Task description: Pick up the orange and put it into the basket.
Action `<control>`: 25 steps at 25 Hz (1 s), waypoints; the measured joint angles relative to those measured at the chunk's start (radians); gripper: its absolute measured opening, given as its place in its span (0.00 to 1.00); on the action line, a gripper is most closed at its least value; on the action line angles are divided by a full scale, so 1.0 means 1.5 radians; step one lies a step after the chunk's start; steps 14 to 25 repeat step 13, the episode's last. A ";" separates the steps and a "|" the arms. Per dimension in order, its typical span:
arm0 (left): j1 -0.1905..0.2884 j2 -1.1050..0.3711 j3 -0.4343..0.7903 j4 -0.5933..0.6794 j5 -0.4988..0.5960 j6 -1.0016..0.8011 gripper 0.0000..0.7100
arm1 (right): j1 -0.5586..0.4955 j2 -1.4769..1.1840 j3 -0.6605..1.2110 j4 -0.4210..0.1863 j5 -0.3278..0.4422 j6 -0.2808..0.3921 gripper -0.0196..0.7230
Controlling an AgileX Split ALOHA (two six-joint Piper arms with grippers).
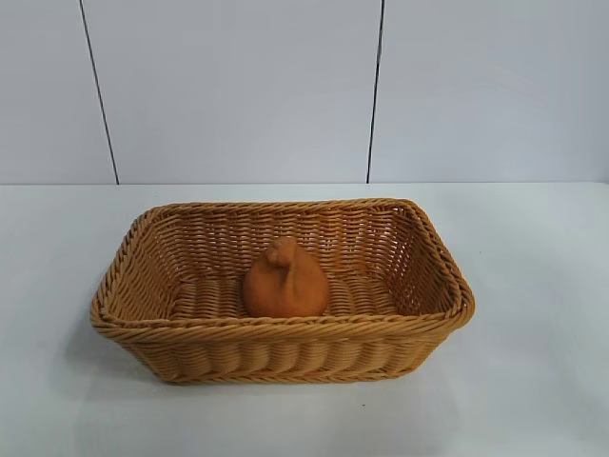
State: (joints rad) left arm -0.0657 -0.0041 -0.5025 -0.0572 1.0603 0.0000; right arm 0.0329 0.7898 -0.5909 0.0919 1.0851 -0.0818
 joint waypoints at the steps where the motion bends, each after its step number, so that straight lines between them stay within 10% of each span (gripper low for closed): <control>1: 0.000 0.000 0.000 0.000 0.000 0.000 0.91 | 0.000 -0.042 0.019 0.000 -0.010 -0.005 0.96; 13: 0.000 0.000 0.000 0.000 0.000 0.000 0.91 | 0.000 -0.451 0.064 -0.004 -0.040 -0.009 0.96; 25: 0.000 0.000 0.000 0.000 0.000 0.000 0.91 | 0.000 -0.451 0.064 -0.004 -0.040 -0.009 0.96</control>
